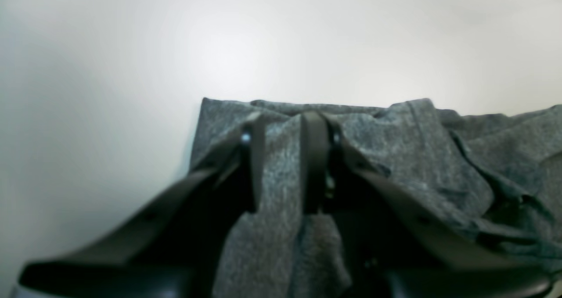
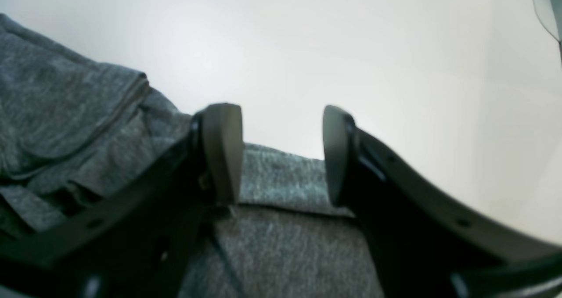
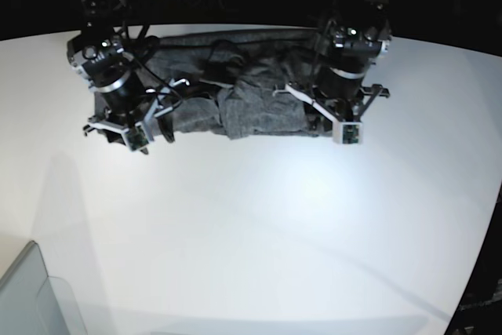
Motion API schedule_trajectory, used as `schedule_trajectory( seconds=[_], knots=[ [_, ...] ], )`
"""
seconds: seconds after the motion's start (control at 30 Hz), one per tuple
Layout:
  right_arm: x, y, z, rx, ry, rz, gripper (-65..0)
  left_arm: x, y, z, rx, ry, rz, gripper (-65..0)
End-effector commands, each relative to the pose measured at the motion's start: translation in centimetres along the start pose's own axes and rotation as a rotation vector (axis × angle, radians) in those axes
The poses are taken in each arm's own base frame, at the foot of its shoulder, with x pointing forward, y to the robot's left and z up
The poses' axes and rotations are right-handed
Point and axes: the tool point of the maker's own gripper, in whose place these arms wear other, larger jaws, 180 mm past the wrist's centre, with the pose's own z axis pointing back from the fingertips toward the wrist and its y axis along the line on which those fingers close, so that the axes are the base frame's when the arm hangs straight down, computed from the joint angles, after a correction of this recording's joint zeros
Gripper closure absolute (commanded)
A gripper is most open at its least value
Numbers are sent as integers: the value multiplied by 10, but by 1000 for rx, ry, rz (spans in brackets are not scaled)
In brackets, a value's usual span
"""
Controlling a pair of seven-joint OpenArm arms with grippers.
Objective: Layout the t-shirt on the table in an organized manner, then fold the t-shirt properly
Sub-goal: 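Release and regrasp the folded strip's ends with both grippers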
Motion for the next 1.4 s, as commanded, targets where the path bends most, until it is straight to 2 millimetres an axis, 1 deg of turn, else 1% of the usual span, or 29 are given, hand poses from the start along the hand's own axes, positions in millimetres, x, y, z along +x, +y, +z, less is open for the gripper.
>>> schedule_trajectory(
  seconds=[0.0,0.1,0.2,0.27,0.33,0.4,0.43,0.5,0.53,0.6,0.63,0.67,0.8,0.93,0.97,1.0,1.03,1.1,1.23,1.27,1.3,1.37],
  knots=[
    [15,-5,2,-8,-55,6,-302,2,0,-1,-11,-9,5,-144],
    [15,-5,2,-8,-55,6,-302,-16,-3,-9,-39,52,37,-144],
    [15,-5,2,-8,-55,6,-302,-35,-7,-13,-63,128,71,-144],
    [15,-5,2,-8,-55,6,-302,-41,-12,-12,-90,180,91,-144],
    [15,-5,2,-8,-55,6,-302,-44,-26,-7,-143,214,106,-144],
    [15,-5,2,-8,-55,6,-302,-47,-45,0,-235,240,52,-144],
    [15,-5,2,-8,-55,6,-302,-45,-60,5,-307,243,2,-144],
    [15,-5,2,-9,-55,5,-302,-50,-88,16,-451,273,-94,-144],
    [13,-9,3,-19,-51,3,-302,-53,-102,22,-521,292,-140,-144],
    [10,-17,5,-41,-44,-5,-302,-56,-120,31,-614,323,-186,-143],
    [11,-20,5,-50,-47,-6,-302,-58,-127,35,-652,335,-199,-143],
    [12,-24,5,-59,-49,-7,-302,-56,-129,37,-671,338,-203,-143],
    [10,-44,9,-115,-48,-20,-302,-52,-132,46,-718,337,-203,-143],
    [6,-66,16,-192,-46,-74,-302,-48,-113,50,-702,329,-221,-143],
    [6,-73,18,-214,-49,-85,-302,-40,-104,46,-678,307,-218,-143],
    [4,-76,19,-225,-48,-94,-302,-34,-97,43,-656,284,-200,-143],
    [3,-76,20,-231,-46,-104,-302,-28,-86,39,-624,258,-169,-143],
    [1,-77,21,-235,-42,-111,-302,-11,-58,29,-536,182,-84,-143],
    [-2,-75,21,-232,-35,-112,-302,26,-15,15,-395,34,70,-142],
    [-2,-75,21,-232,-36,-114,-302,27,-6,11,-364,34,100,-141],
    [-2,-75,21,-231,-34,-114,-302,21,1,6,-340,54,116,-141],
    [-2,-73,20,-229,-36,-121,-302,15,8,-5,-300,90,85,-140]
  ],
)
